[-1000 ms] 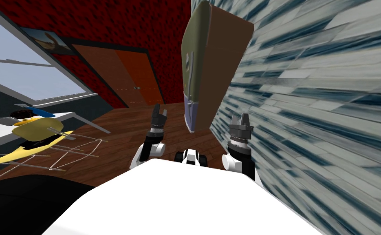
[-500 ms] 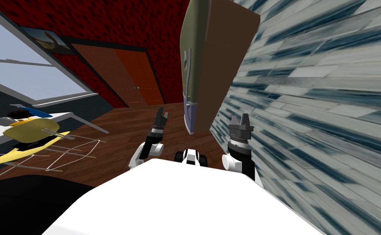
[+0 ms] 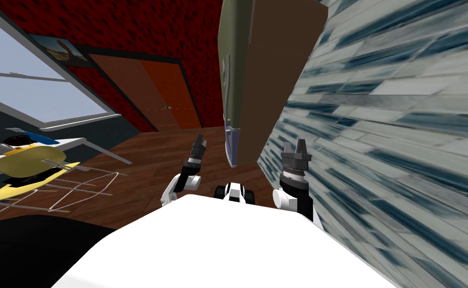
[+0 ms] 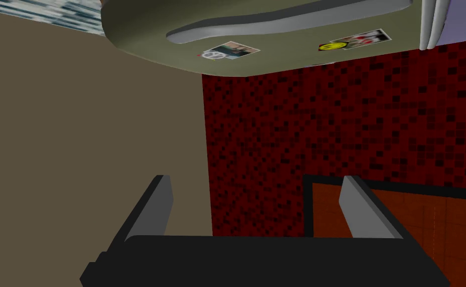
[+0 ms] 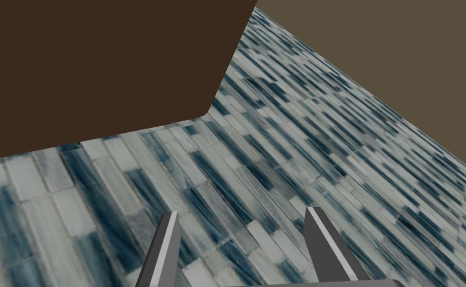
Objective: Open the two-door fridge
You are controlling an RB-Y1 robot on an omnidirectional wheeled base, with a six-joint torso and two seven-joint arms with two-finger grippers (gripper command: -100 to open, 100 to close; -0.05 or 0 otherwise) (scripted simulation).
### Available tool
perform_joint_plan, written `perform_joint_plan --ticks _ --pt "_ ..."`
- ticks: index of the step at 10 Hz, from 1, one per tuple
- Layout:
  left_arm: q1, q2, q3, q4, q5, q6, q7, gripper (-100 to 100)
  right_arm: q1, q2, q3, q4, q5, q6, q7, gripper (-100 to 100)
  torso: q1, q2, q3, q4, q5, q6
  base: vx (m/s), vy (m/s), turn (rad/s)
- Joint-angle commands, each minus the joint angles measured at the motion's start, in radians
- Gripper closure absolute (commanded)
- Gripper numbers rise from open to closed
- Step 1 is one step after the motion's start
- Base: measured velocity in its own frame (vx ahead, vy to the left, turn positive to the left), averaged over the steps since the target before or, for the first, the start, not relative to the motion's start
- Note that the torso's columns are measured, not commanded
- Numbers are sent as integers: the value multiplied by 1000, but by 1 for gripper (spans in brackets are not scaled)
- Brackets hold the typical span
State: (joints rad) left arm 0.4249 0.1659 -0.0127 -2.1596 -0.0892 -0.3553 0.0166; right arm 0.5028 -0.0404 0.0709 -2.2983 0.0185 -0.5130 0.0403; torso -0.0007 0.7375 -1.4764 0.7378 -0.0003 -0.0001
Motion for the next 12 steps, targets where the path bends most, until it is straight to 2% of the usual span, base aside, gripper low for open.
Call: perform_joint_plan --ticks 1,8,11,12 --pt "-19 10 21 55 10 4 1 -100 0 0 0 0 0 0 0 0 2 2 1 1 1 0 129 -69 36" --pt "-57 17 71 205 32 8 -3 -100 0 0 0 0 0 0 0 0 2 -1 -1 0 1 0 161 -113 50" --pt "-81 13 102 295 45 10 -5 -100 0 0 0 0 0 0 0 0 0 0 0 0 0 0 204 -138 68" --pt "-81 13 102 295 45 10 -5 -100 0 0 0 0 0 0 0 0 -2 0 0 0 0 0 147 -140 36"
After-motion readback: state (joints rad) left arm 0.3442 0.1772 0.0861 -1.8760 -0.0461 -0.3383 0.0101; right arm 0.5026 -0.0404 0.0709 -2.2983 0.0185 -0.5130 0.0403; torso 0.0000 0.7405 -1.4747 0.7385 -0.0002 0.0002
